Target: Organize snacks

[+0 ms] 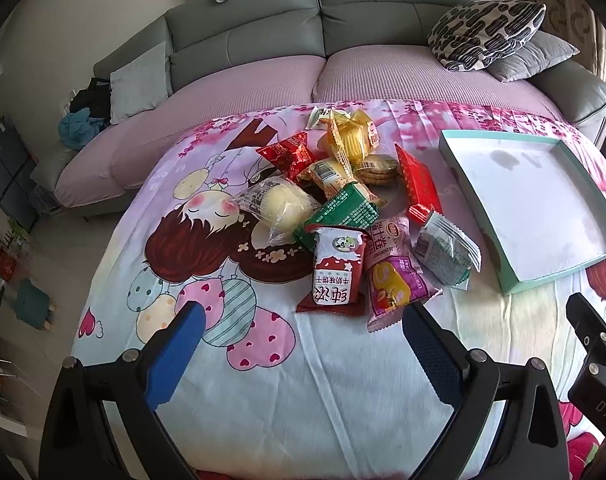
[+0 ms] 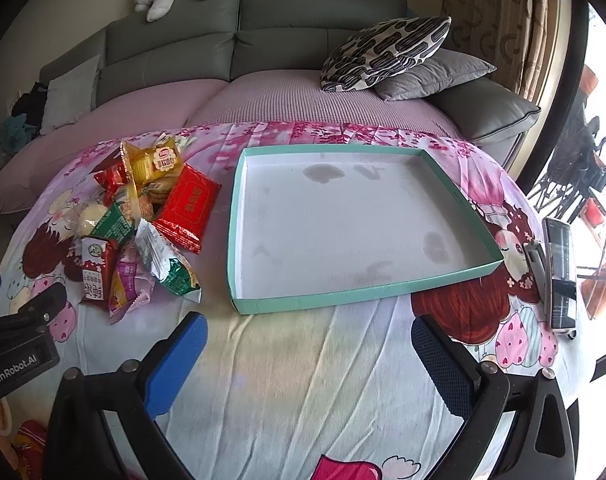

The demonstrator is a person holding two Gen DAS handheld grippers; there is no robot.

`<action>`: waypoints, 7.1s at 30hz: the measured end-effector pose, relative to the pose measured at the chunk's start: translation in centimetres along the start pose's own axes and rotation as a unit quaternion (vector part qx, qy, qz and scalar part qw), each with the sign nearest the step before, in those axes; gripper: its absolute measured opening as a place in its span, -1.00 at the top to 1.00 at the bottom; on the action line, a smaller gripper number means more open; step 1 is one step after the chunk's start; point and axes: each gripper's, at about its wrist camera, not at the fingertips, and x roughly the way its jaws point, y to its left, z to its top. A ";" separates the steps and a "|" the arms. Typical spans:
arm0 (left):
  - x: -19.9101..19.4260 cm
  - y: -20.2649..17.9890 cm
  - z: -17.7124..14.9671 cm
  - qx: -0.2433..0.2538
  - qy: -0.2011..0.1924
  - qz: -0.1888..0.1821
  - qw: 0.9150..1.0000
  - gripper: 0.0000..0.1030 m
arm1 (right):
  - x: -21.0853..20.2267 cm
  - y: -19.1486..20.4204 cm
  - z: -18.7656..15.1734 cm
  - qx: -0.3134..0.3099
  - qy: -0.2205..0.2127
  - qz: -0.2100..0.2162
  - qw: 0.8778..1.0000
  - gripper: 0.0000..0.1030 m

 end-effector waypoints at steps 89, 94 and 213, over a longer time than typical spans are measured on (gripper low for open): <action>8.1 3.4 4.1 -0.110 0.130 -0.107 0.980 -0.61 | 4.9 6.8 3.6 -0.056 0.062 0.162 0.983 -0.38; 9.2 3.0 4.0 -0.107 0.136 -0.123 0.977 -0.52 | 6.4 8.2 3.6 -0.067 0.073 0.180 0.979 -0.13; 8.7 4.4 6.2 -0.155 0.095 -0.068 0.981 -0.84 | 7.7 4.5 8.3 0.012 0.059 0.092 0.994 -0.92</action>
